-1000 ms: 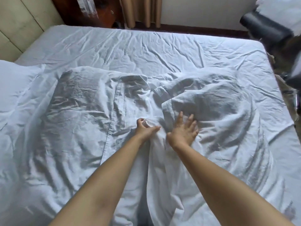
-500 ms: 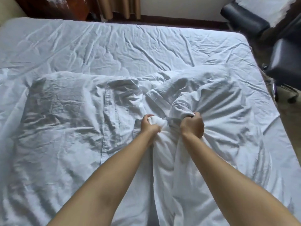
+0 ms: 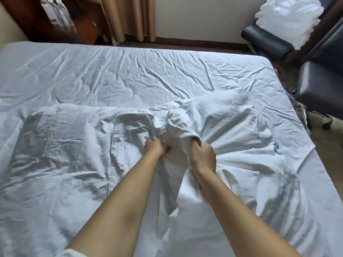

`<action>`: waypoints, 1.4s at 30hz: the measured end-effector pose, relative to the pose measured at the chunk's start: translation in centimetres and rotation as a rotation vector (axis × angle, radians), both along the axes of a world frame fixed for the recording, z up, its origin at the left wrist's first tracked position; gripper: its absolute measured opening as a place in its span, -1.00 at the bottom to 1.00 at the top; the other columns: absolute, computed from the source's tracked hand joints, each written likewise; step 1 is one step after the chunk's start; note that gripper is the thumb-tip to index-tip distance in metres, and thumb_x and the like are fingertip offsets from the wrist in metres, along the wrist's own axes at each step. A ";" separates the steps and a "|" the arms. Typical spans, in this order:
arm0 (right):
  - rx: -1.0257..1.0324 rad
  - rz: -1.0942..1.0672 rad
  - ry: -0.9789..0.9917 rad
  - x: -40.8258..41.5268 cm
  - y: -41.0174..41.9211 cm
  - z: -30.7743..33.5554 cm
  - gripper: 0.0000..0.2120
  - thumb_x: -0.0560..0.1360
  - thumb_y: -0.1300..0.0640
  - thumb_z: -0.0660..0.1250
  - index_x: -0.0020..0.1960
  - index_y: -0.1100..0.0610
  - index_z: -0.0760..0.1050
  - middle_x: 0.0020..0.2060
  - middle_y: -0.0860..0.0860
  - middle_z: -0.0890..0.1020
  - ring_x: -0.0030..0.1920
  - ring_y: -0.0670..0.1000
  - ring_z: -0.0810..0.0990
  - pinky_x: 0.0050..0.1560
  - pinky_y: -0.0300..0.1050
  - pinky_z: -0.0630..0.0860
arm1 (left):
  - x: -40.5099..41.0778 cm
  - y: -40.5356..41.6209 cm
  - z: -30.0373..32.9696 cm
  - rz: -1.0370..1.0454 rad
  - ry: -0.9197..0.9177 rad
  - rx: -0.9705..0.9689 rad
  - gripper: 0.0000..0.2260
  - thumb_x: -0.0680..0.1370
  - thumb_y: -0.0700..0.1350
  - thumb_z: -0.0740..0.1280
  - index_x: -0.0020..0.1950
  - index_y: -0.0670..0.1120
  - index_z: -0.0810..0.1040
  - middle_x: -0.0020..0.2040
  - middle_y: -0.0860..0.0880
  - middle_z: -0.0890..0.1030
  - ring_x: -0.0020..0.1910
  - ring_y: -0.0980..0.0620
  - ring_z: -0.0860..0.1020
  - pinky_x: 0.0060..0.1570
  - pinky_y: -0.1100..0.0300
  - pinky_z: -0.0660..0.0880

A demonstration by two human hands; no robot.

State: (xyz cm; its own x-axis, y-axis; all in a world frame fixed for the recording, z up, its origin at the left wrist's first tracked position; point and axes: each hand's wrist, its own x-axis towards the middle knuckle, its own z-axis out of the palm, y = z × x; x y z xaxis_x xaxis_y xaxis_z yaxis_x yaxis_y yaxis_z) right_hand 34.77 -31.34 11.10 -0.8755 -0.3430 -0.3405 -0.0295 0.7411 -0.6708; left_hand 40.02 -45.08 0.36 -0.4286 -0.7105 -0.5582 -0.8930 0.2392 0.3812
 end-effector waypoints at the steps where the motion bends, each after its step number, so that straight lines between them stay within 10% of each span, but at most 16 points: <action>1: 0.095 0.038 -0.017 -0.1 0.5 -1.3 -0.53 0.59 -0.11 0.04 0.06 0.21 0.58 0.05 0.22 0.62 0.07 0.23 0.56 -0.08 -0.04 0.37 | 0.8 0.5 -0.8 -0.002 -0.039 -0.065 -0.56 0.49 0.15 0.33 0.32 0.03 0.46 0.37 -0.20 0.33 0.35 -0.22 0.34 0.32 0.04 0.34; 4: 0.105 0.019 -0.009 -0.3 0.1 -1.7 -0.44 0.61 -0.15 -0.01 0.11 0.25 0.57 0.10 0.24 0.60 0.12 0.24 0.54 -0.01 -0.03 0.39 | 0.8 1.4 -0.3 -0.008 0.150 -0.304 -0.72 0.49 0.03 0.34 0.15 -0.06 0.53 0.22 -0.14 0.44 0.24 -0.16 0.41 0.15 0.05 0.43; 9: -0.353 -0.137 0.010 -0.9 -3.0 3.4 -0.49 0.61 -0.13 0.05 -0.09 0.22 0.60 -0.12 0.16 0.66 -0.06 0.13 0.57 -0.09 -0.09 0.40 | -1.9 1.1 3.4 -0.247 0.401 -0.016 -0.87 0.55 -0.12 0.25 -0.06 -0.09 0.58 -0.06 -0.07 0.63 -0.09 0.01 0.54 -0.22 0.24 0.35; 15: -0.392 -0.077 -0.043 1.5 -2.2 2.7 -0.52 0.60 -0.09 0.11 -0.47 0.02 0.32 -0.45 -0.07 0.45 -0.26 0.05 0.46 -0.20 -0.03 0.36 | -5.7 -2.9 6.3 0.728 1.040 0.953 -0.70 0.64 -0.05 -0.01 0.02 -0.12 0.49 -0.10 -0.09 0.54 -0.15 -0.02 0.52 -0.08 0.15 0.47; 18: -0.326 -0.015 -0.038 1.5 -2.4 1.8 -0.50 0.59 -0.09 0.13 -0.49 0.05 0.27 -0.51 -0.08 0.37 -0.30 0.06 0.41 -0.25 -0.10 0.29 | -5.2 -4.0 6.2 0.863 1.188 1.230 -0.42 0.52 0.27 0.05 0.03 -0.20 0.57 -0.08 -0.20 0.62 -0.11 -0.12 0.57 -0.08 0.07 0.49; 21: -0.289 0.050 -0.039 2.0 -2.9 1.2 -0.52 0.58 -0.10 0.16 -0.46 0.07 0.32 -0.47 -0.06 0.42 -0.27 0.08 0.46 -0.24 -0.06 0.32 | -5.7 -5.3 6.0 0.661 1.017 0.888 -0.82 0.60 -0.13 0.18 -0.10 -0.17 0.52 -0.29 -0.09 0.55 -0.42 0.06 0.56 -0.41 0.26 0.51; 25: -0.391 0.086 0.047 2.3 -4.6 1.7 -0.53 0.57 -0.06 0.22 -0.48 0.04 0.28 -0.55 -0.08 0.34 -0.34 0.03 0.39 -0.28 -0.05 0.29 | -5.7 -12.0 8.2 0.632 1.153 0.389 -0.69 0.48 -0.47 0.13 -0.02 -0.21 0.59 -0.30 -0.09 0.60 -0.41 0.01 0.54 -0.36 0.24 0.50; 28: -0.207 0.337 0.117 1.7 -6.2 -0.2 -0.75 0.53 -0.07 0.24 -0.20 0.08 0.46 -0.31 0.01 0.57 -0.17 0.14 0.53 -0.23 -0.02 0.35 | -4.8 -15.4 8.9 0.618 1.149 0.240 -0.73 0.58 -0.35 0.14 0.15 -0.16 0.55 -0.09 -0.07 0.63 -0.11 -0.05 0.59 0.01 0.06 0.53; 31: 0.187 0.559 0.044 1.5 -5.7 -4.8 -0.75 0.45 0.05 0.27 0.12 0.02 0.45 0.07 0.04 0.58 0.11 0.12 0.56 -0.05 -0.06 0.42 | -1.8 -14.2 6.5 0.598 0.969 0.441 -0.47 0.63 -0.21 0.19 0.55 0.01 0.07 0.31 -0.02 0.43 0.23 -0.04 0.47 0.15 0.01 0.44; 36: 0.239 0.593 0.045 2.6 -5.3 -8.0 -0.65 0.40 0.18 0.25 0.18 0.07 0.38 0.14 0.07 0.52 0.18 0.14 0.51 0.10 -0.04 0.41 | 0.6 -11.8 0.8 0.637 0.856 0.440 -0.75 0.46 -0.15 0.40 0.12 -0.18 0.56 0.05 -0.19 0.62 -0.08 -0.08 0.58 0.02 -0.03 0.54; 42: -0.017 0.239 -0.040 1.5 -5.5 -5.8 -0.89 0.49 0.18 0.19 -0.21 0.15 0.39 -0.21 0.16 0.57 -0.12 0.19 0.50 -0.21 -0.09 0.26 | 0.0 -8.1 1.4 0.961 0.884 0.120 -0.90 0.48 -0.22 0.30 -0.04 -0.12 0.57 -0.15 -0.07 0.61 -0.11 -0.06 0.54 -0.06 0.16 0.47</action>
State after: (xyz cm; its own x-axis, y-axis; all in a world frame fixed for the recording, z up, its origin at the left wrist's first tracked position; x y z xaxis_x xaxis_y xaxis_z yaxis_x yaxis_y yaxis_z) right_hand 36.25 -36.80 5.34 -0.7549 -0.5447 -0.3653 -0.1760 0.7048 -0.6873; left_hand 40.01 -53.14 1.74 -0.0340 -0.9011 -0.4322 -0.1263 -0.4251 0.8963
